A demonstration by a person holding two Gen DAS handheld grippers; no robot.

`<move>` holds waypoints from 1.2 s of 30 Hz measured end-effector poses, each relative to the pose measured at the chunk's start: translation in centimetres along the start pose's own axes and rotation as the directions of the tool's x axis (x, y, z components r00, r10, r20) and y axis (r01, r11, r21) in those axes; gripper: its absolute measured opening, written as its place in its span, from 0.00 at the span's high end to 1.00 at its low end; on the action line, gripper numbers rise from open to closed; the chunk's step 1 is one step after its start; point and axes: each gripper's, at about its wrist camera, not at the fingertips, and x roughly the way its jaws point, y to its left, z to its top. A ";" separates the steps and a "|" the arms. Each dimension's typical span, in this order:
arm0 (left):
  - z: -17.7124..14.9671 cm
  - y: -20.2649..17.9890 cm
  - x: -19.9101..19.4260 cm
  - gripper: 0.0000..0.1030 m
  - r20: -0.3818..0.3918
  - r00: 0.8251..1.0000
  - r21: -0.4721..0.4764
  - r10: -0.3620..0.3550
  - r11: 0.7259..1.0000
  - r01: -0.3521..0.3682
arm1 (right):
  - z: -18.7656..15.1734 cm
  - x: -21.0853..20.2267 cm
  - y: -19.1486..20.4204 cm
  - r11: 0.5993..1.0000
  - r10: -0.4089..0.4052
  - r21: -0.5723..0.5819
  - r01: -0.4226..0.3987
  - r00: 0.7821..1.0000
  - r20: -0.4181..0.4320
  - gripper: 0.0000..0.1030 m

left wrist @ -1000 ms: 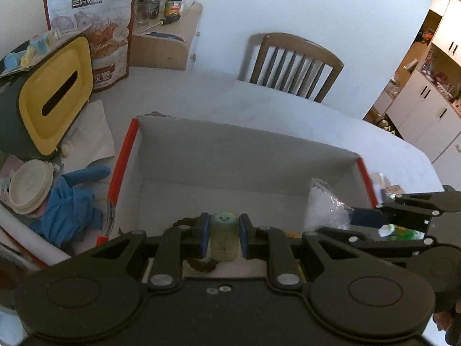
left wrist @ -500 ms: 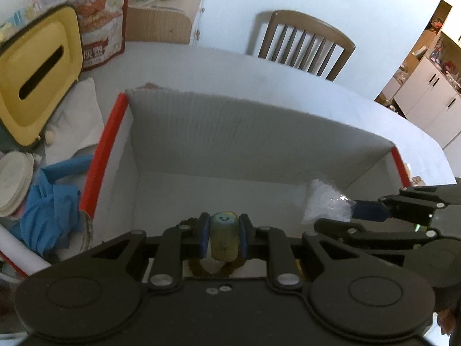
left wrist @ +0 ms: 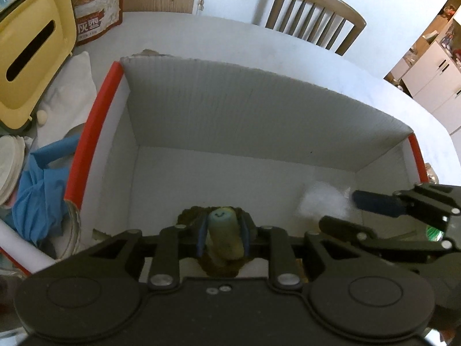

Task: Organize objects
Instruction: 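Carry the bubble wrap and corn toy into the red box and open both grippers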

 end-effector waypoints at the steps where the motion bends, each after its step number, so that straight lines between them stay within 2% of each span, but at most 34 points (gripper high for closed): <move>1: 0.0 0.0 0.0 0.76 -0.001 1.000 -0.002 0.004 1.000 -0.004 | 0.0 -0.1 0.1 1.000 0.003 -0.003 -0.003 1.000 0.001 0.59; 3: -0.3 0.1 -0.1 0.75 -0.005 1.000 -0.010 0.014 1.000 -0.014 | -0.2 -0.6 0.3 1.000 0.000 -0.013 0.000 1.000 0.014 0.53; 7: -0.5 0.0 -0.2 0.72 -0.008 1.000 -0.002 0.023 1.000 -0.023 | -0.2 -1.4 0.4 1.000 0.005 -0.006 -0.005 1.000 0.027 0.52; 10: -0.7 -0.3 -0.6 0.66 -0.001 1.000 0.001 0.023 1.000 -0.023 | -0.4 -2.1 0.4 1.000 0.016 0.000 -0.016 0.999 0.035 0.51; 12: -0.9 -0.5 -1.1 0.61 0.016 1.000 0.007 0.016 1.000 -0.016 | -0.6 -2.7 0.5 1.000 0.017 0.001 -0.017 0.999 0.044 0.46; 18: -1.3 -1.5 -3.1 0.45 0.064 0.998 0.030 0.018 0.999 -0.020 | -1.1 -4.7 0.2 1.000 0.021 0.014 -0.022 0.997 0.078 0.43; 22: -1.3 -2.4 -4.0 0.43 0.087 0.996 0.045 0.023 0.999 -0.027 | -1.7 -6.2 0.1 0.999 0.026 0.019 -0.028 0.994 0.103 0.40; 24: -1.6 -2.9 -4.6 0.37 0.103 0.994 0.057 0.029 0.998 -0.036 | -2.1 -7.0 -0.1 0.999 0.028 0.020 -0.030 0.993 0.116 0.38; 36: -3.9 -5.9 -8.1 0.20 0.187 0.980 0.093 0.065 0.992 -0.083 | -4.6 -11.2 -1.6 0.996 0.056 0.054 -0.068 0.978 0.200 0.27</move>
